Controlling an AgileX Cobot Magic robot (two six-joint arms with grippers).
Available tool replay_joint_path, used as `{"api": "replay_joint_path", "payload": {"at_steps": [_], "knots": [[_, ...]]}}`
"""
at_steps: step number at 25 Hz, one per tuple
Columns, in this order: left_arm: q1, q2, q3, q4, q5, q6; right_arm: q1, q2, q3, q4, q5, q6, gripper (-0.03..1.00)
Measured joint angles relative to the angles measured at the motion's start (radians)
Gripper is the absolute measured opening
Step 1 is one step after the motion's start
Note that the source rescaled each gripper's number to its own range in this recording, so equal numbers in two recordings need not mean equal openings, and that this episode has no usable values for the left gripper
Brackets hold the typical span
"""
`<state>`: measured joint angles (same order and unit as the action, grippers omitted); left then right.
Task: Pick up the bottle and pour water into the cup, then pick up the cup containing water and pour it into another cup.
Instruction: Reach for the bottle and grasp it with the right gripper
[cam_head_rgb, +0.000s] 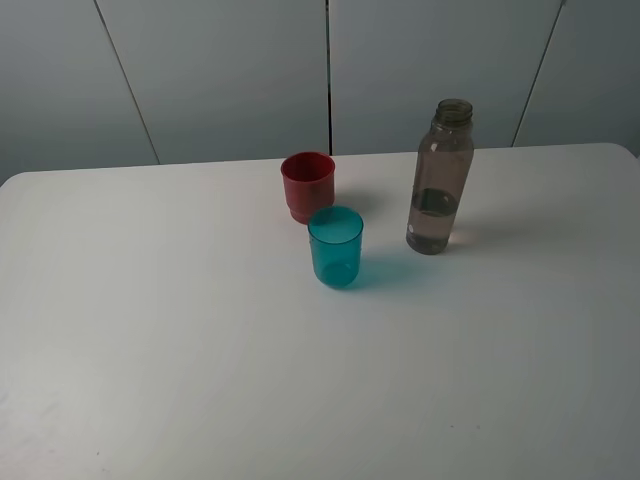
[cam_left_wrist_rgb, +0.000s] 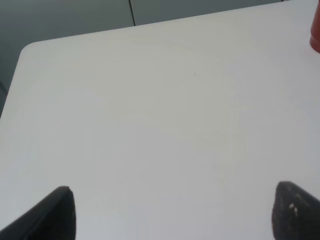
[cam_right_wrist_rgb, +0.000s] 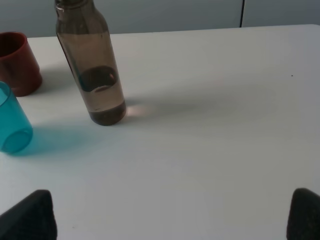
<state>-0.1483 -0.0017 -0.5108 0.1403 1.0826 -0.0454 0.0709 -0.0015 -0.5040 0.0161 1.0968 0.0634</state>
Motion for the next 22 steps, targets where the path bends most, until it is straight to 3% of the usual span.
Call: {"api": "replay_joint_path", "payload": {"at_steps": [22], "knots": [[0.000,0.000,0.000,0.000,0.000,0.000,0.000,0.000,0.000,0.000,0.000,0.000,1.00]]}}
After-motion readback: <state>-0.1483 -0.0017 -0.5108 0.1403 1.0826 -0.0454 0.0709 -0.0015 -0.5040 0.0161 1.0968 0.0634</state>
